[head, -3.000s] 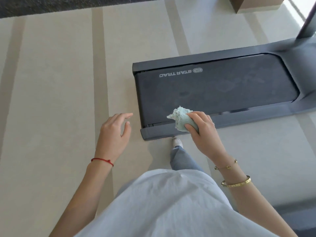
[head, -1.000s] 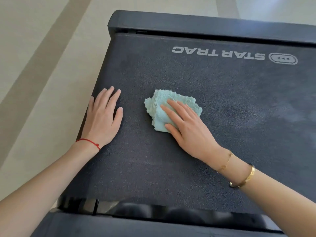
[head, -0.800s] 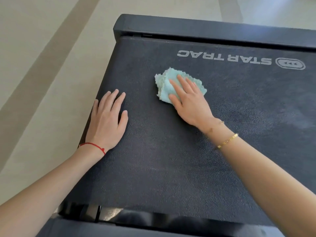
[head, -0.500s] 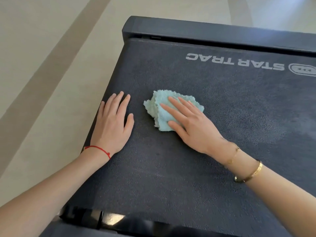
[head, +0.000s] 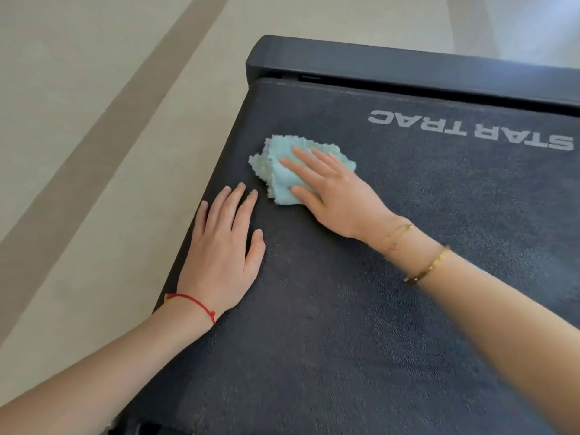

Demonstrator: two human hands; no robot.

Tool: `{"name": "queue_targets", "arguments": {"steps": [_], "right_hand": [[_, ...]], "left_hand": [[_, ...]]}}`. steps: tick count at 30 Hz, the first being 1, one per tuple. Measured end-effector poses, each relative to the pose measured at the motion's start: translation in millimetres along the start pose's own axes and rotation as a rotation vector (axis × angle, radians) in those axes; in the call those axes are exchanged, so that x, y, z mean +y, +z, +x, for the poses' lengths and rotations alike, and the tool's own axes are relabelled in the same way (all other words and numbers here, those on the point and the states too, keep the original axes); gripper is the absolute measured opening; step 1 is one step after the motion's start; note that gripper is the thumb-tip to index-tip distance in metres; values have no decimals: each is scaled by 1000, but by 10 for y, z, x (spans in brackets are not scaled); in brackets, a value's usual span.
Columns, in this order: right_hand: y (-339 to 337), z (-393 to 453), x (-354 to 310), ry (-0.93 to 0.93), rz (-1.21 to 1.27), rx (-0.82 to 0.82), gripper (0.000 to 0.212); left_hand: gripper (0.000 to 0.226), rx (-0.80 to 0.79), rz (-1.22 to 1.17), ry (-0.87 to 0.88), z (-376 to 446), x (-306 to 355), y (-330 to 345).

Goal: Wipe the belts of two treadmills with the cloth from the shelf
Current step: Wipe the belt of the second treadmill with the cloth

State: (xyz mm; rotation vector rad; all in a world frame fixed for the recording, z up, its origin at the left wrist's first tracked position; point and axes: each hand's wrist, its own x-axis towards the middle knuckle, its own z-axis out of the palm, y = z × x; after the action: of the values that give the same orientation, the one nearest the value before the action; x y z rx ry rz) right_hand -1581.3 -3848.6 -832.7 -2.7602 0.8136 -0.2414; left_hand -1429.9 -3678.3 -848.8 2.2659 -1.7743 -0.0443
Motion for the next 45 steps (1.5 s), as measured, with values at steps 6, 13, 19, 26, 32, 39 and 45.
{"name": "queue_targets", "arguments": {"steps": [6, 13, 19, 26, 32, 39, 45], "right_hand": [[-71, 1105, 411, 256, -63, -23, 54], [111, 1152, -42, 53, -63, -49, 53], [-68, 441, 419, 43, -58, -3, 52], [-188, 956, 870, 445, -102, 46, 54], [-35, -83, 150, 36, -51, 4, 53], [-172, 196, 632, 277, -47, 25, 53], [-82, 127, 475, 303, -49, 27, 53]], "left_hand": [[60, -21, 22, -16, 11, 13, -19], [59, 7, -8, -2, 20, 5, -19], [59, 8, -6, -2, 7, 7, -16], [59, 2, 2, -2, 23, 14, -33], [58, 38, 2, 13, 22, 9, -4], [59, 24, 6, 3, 11, -4, -3], [60, 15, -17, -8, 19, -9, -19]]}}
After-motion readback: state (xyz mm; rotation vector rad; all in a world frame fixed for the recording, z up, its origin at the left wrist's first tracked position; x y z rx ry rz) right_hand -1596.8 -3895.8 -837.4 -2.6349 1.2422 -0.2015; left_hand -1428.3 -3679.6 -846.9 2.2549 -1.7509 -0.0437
